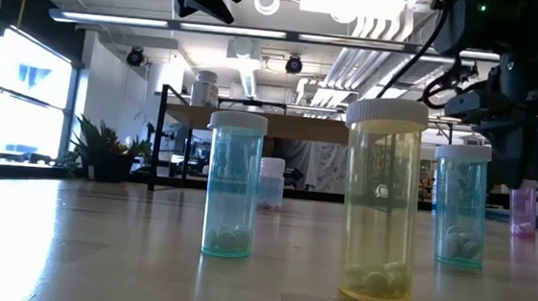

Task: Pick and place medicine bottles onto shelf by color
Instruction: Put the violet pill bottle on the shelf, then put the left blue pill bottle on the shelf

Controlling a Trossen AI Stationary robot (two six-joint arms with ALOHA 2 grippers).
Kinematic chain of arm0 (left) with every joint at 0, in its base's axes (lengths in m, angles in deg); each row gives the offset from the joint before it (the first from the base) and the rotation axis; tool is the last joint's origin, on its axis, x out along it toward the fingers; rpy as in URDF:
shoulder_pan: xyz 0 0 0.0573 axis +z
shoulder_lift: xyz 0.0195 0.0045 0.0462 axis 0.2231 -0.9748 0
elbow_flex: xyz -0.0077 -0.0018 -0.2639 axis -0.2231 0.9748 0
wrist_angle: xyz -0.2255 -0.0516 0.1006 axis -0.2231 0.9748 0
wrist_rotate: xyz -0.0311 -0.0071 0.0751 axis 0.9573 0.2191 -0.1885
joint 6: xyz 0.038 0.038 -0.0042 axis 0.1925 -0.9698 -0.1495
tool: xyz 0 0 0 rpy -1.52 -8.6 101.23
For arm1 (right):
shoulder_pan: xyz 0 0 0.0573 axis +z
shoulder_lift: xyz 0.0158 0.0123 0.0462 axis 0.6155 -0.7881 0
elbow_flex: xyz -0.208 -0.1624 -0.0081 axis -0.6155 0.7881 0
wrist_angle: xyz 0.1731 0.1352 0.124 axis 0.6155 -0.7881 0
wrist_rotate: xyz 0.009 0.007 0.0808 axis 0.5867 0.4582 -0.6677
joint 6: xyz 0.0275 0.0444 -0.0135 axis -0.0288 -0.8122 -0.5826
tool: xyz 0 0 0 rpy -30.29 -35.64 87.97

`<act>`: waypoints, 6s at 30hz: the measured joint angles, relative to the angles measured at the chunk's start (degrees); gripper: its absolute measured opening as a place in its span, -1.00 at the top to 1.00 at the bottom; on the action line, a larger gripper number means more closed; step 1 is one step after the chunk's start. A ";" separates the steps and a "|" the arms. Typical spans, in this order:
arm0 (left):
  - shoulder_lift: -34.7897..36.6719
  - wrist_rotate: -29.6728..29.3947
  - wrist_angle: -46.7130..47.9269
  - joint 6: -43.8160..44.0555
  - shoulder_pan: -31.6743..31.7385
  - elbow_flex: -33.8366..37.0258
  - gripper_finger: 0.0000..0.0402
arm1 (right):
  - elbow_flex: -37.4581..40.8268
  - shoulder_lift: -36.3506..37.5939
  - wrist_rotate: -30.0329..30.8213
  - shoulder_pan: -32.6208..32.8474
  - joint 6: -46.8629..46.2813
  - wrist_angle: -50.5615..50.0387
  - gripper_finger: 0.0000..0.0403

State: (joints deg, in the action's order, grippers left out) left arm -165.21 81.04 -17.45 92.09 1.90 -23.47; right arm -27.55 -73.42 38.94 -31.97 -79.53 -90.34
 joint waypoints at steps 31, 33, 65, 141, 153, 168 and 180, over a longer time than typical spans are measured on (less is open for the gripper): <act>0.00 -3.31 -0.13 -2.32 0.24 0.00 -0.03 | -13.45 -1.16 -0.06 -0.02 10.55 2.55 0.53; 0.00 -4.55 -0.13 -2.22 0.24 0.00 -0.03 | -16.15 -1.16 1.11 -0.14 12.40 2.29 0.53; 0.00 -6.99 -0.13 10.77 4.04 -0.01 -0.03 | -60.06 -8.62 10.22 -36.48 85.53 -9.13 0.53; -6.25 -4.94 -1.53 7.14 -10.97 -0.04 -0.33 | -68.30 -24.01 5.24 -36.26 91.66 -24.06 0.07; -16.74 2.03 -7.46 -0.10 -19.41 -0.03 -0.33 | -68.32 -17.10 5.10 -35.82 79.27 -23.36 0.07; -25.29 -0.49 -14.83 -5.85 -29.72 0.02 -0.33 | -68.35 -15.17 5.11 -30.78 67.19 -23.38 0.07; -29.58 -0.44 -18.88 -6.57 -32.16 0.12 -0.33 | -68.35 -15.24 5.12 -29.05 64.40 -23.25 0.07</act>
State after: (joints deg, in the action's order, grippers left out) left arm -194.79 80.60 -36.33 85.52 -30.26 -23.36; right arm -95.90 -88.66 44.05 -61.02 -15.12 -113.58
